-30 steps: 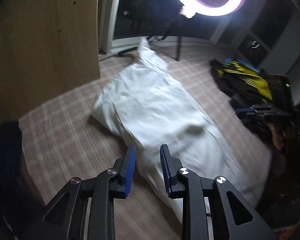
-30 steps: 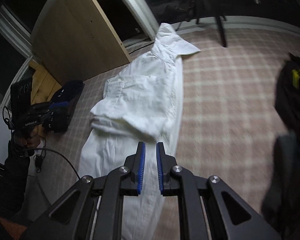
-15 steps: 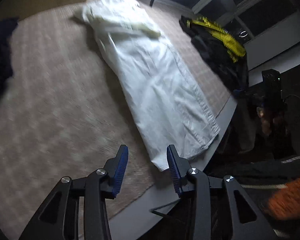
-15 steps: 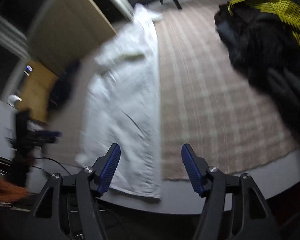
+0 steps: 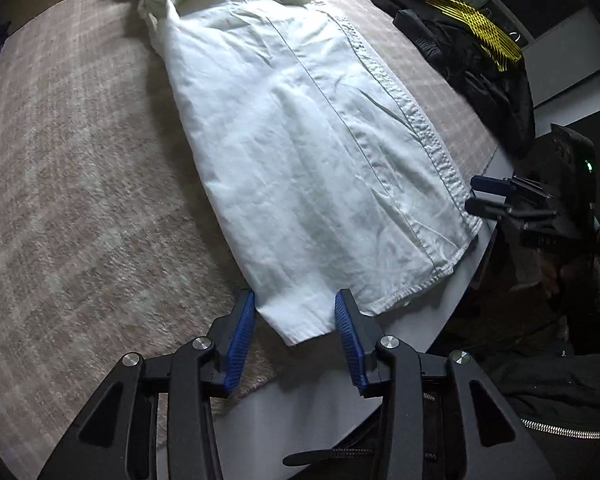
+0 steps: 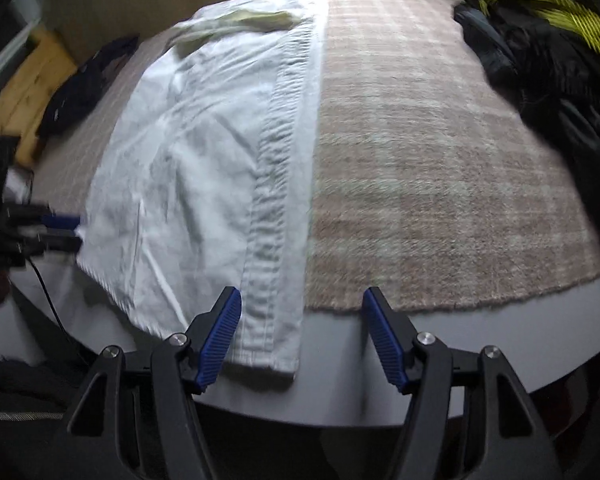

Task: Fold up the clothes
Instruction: 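Pinch the shirt hem with both grippers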

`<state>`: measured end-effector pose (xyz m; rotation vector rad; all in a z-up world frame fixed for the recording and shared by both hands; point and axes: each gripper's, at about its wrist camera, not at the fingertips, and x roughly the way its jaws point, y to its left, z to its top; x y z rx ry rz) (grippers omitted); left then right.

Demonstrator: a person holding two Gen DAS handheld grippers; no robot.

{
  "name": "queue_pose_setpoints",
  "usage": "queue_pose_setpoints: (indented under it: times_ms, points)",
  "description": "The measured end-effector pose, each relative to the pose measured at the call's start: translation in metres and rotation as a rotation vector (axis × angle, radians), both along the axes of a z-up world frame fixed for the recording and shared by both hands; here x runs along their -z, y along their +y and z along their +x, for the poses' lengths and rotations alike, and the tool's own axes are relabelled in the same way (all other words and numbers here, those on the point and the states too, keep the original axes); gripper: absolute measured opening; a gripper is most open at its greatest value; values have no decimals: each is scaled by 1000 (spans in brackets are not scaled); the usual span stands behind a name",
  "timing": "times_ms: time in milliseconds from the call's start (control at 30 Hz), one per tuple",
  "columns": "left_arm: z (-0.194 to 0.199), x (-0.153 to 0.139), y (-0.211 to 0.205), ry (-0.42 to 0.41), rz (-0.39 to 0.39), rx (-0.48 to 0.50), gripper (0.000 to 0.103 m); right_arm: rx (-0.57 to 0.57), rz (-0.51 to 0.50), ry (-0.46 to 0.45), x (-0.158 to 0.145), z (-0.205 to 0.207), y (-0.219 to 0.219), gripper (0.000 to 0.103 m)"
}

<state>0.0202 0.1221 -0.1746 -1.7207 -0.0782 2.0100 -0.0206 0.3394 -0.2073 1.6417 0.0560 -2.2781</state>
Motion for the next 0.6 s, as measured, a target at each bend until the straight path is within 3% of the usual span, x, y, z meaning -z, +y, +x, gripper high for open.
queue_pose_setpoints:
  times_ms: [100,233,300,367,500,600]
  points:
    - [2,0,4,3,-23,13,39,-67,63,24,1,8,-13,52]
    - [4,0,11,15,-51,37,37,-141,79,35,0,13,-23,28]
    - [3,2,13,14,-51,40,17,-160,68,40,1,12,-23,19]
    - [2,4,11,10,-39,25,9,-138,-7,3,2,6,-15,9]
    - [-4,-1,-7,-39,76,-36,4,-56,-193,-75,2,-7,11,5]
    - [-7,-11,-20,-55,154,-77,4,34,-394,-106,-8,-16,36,4]
